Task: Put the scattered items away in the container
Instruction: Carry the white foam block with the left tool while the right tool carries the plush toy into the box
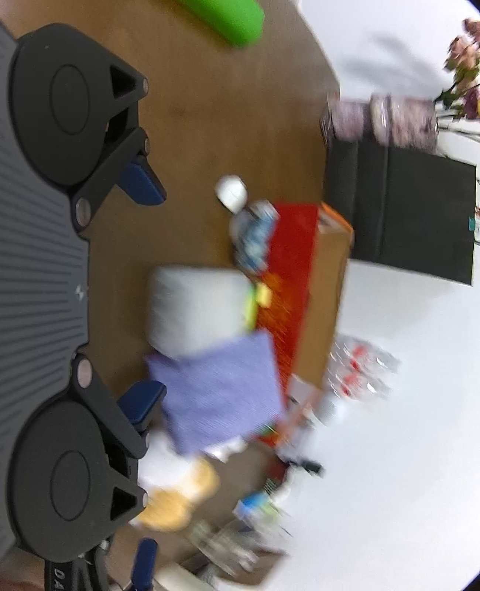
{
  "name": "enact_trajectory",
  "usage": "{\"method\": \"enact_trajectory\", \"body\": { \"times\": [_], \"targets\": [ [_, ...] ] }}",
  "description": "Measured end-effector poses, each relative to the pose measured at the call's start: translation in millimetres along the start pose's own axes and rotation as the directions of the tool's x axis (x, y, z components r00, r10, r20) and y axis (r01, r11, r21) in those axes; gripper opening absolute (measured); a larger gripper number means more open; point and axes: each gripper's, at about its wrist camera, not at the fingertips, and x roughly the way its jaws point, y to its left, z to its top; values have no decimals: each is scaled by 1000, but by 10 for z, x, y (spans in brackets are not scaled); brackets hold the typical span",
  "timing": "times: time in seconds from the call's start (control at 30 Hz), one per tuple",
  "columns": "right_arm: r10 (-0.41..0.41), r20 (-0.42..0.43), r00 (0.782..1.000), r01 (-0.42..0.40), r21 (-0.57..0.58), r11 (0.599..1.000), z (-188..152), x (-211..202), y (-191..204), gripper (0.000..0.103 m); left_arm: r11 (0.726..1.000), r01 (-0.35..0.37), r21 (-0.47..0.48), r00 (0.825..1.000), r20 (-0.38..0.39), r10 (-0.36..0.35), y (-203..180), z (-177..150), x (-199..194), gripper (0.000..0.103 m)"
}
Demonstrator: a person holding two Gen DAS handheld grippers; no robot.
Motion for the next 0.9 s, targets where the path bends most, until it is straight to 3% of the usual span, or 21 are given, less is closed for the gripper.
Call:
{"method": "enact_trajectory", "body": {
  "times": [0.1, 0.2, 0.27, 0.33, 0.43, 0.53, 0.6, 0.73, 0.9],
  "targets": [
    [7, -46, 999, -12, -108, 994, 131, 103, -212, 88, 997, -43, 63, 998, -35, 45, -90, 186, 308, 103],
    [77, -120, 990, -97, -172, 980, 195, 376, -334, 78, 985, -44, 165, 994, -92, 59, -197, 234, 597, 102],
    [72, -163, 984, -103, -189, 977, 229, 565, -360, 69, 976, -61, 207, 991, -105, 84, -240, 228, 688, 81],
    [92, -185, 978, -128, -191, 973, 242, 687, -357, 63, 974, -64, 219, 989, -119, 92, -234, 210, 731, 68],
    [115, -199, 973, -142, -127, 982, 249, 771, -358, 55, 974, -66, 215, 987, -129, 95, -194, 162, 730, 70],
    [108, -188, 976, -123, -69, 990, 228, 723, -337, 53, 975, -82, 204, 984, -136, 111, -178, 137, 732, 96],
    [88, -173, 981, -96, -35, 995, 189, 701, -325, 53, 970, -100, 222, 985, -117, 128, -197, 111, 759, 96],
    [52, -151, 987, -49, 22, 999, 134, 682, -310, 53, 966, -110, 234, 987, -89, 134, -251, 123, 725, 67],
    [60, -112, 992, -55, 52, 997, 109, 532, -236, 49, 969, -122, 214, 990, -45, 134, -251, 95, 525, 67]
  ]
}}
